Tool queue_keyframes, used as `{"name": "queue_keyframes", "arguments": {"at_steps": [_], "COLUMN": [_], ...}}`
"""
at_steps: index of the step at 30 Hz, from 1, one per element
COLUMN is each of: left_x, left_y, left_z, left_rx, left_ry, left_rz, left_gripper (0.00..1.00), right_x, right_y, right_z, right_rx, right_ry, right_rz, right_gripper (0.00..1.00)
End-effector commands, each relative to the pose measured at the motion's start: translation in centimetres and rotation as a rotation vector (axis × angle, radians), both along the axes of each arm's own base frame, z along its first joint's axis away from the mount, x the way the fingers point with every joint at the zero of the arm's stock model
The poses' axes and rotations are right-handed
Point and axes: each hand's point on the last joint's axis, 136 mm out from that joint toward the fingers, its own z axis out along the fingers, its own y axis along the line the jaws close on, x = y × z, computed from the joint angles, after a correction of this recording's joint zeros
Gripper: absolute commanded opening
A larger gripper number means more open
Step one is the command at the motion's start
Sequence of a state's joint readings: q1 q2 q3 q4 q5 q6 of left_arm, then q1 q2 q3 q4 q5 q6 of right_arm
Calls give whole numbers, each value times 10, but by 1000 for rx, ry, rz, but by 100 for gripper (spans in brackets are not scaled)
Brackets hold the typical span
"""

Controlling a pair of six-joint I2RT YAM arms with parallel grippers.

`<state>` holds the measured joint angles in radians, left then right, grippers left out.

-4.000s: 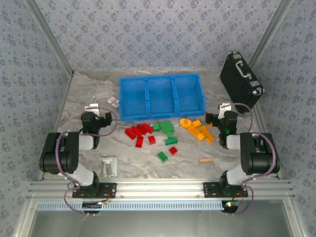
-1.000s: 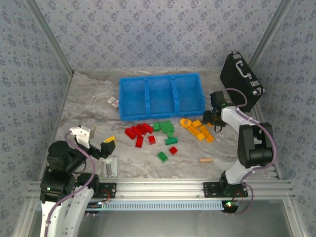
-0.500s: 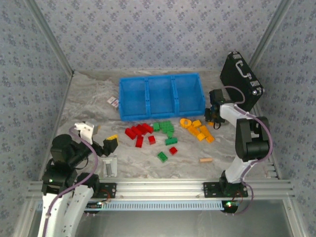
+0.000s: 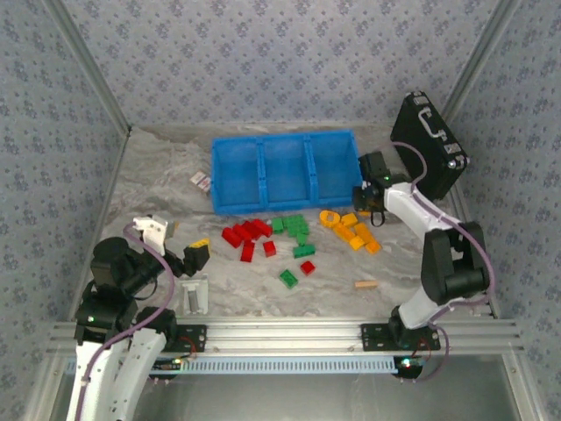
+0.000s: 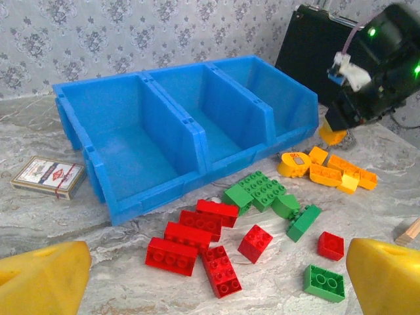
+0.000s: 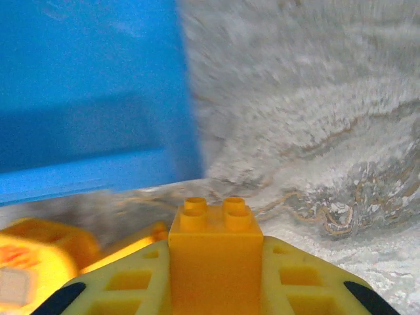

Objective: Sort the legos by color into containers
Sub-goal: Place the lego in the container.

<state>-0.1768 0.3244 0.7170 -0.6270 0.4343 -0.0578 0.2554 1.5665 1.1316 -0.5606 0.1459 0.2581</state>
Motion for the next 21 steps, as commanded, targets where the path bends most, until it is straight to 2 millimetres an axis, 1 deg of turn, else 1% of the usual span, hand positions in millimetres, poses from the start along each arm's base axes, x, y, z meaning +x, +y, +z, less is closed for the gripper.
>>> {"name": "queue_keyframes", "arguments": {"at_steps": [1,3,5,7,8,9,12,14,16,17,20,21], "left_x": [1,1,0,-2,-4,-5,-6,-5,-4,-4,-3,-3], "left_y": [-3,-2,-2,-3,-4,-5,-4,-5,-6,-6,-6,-6], "left_z": [7,8,9,10,12,13,14,13,11,11,9,9], "left_rx": [-14,-14,-13,-16,-20,-22,-22,-25,-25,-23,-21,-22], "left_ry": [-30,-32,-36,-42,-50,-56,-58,-49,-37,-35,-28,-30], "left_rz": [-14,-10,-12,-21,-30,-33,-32,-34,-37,-39,-39,-39], "left_gripper": [100,100,100,100,100,100,100,100,100,100,100,100], "right_x": [8,22,38,53,65,74,92,102,109,111,109,107], "right_y": [15,27,34,37,43,43,53,60,67,70,75,73], "right_z": [49,58,55,48,48,43,28,20,19,20,35,45], "right_rx": [10,25,24,0,-4,-22,-25,-25,-38,-47,-67,-72], "right_ry": [-78,-113,-117,-107,-132,-131,-112,-104,-103,-101,-129,-145], "right_rz": [9,27,34,38,52,48,57,64,74,83,114,130], "right_gripper": [24,24,24,24,24,24,24,26,32,38,57,65]}}
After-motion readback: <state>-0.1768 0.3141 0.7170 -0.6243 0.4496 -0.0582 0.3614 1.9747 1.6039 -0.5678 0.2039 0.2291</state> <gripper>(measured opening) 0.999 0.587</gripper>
